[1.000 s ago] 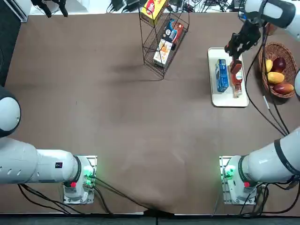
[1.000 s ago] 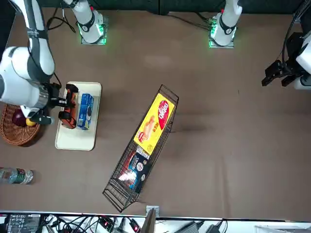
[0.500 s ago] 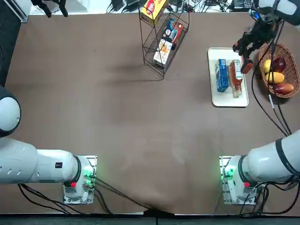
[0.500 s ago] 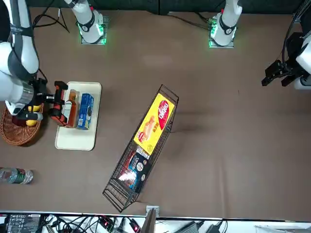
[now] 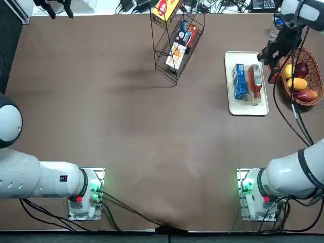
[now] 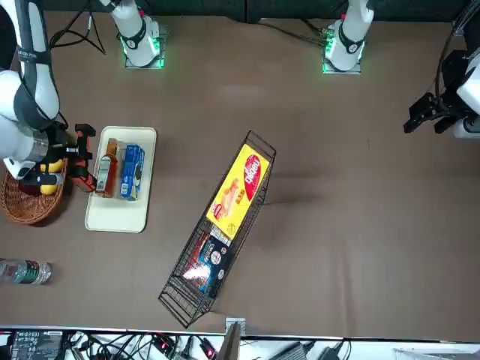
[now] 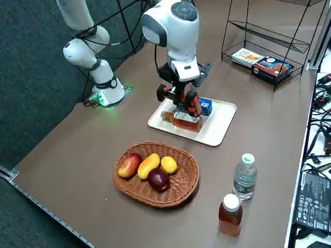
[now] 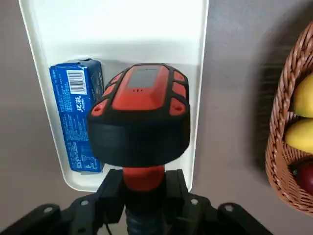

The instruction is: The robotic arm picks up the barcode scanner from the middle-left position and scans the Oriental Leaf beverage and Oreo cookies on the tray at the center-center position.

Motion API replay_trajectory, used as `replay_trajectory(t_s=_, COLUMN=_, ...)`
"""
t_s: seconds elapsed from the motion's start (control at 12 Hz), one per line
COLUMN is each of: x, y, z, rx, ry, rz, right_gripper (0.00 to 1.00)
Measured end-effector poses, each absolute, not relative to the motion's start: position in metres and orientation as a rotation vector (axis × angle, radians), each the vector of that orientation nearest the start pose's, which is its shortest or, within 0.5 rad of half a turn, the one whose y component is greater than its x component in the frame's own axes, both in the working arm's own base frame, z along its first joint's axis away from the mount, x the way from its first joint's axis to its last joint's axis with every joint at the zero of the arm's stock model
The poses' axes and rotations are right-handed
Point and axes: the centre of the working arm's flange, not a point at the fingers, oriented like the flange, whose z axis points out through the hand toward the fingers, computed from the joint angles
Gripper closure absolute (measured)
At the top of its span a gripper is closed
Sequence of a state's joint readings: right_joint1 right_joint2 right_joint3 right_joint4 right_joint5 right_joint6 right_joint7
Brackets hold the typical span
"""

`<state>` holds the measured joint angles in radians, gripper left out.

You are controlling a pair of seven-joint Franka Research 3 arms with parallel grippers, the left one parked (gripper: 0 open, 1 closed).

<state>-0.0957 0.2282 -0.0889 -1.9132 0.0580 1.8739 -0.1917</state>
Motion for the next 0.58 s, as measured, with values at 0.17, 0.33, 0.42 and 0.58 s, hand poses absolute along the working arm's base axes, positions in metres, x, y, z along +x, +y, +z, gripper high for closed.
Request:
replay_trajectory(t_s=0.17, x=0.568, y=-0.099, z=0.353, rx=-3.04, ry=0.019, rz=0.403, right_gripper=0.58)
replay_trajectory(t_s=0.33, x=0.567, y=-0.099, z=0.342, rx=-3.043, ry=0.019, rz=0.399, right_gripper=0.58)
replay_trajectory(t_s=0.42, x=0.566, y=-0.098, z=0.339, rx=-3.045, ry=0.019, rz=0.393, right_gripper=0.58)
replay_trajectory(t_s=0.58, x=0.565, y=-0.098, z=0.334, rx=-3.047, ry=0.019, rz=0.386, right_gripper=0.58)
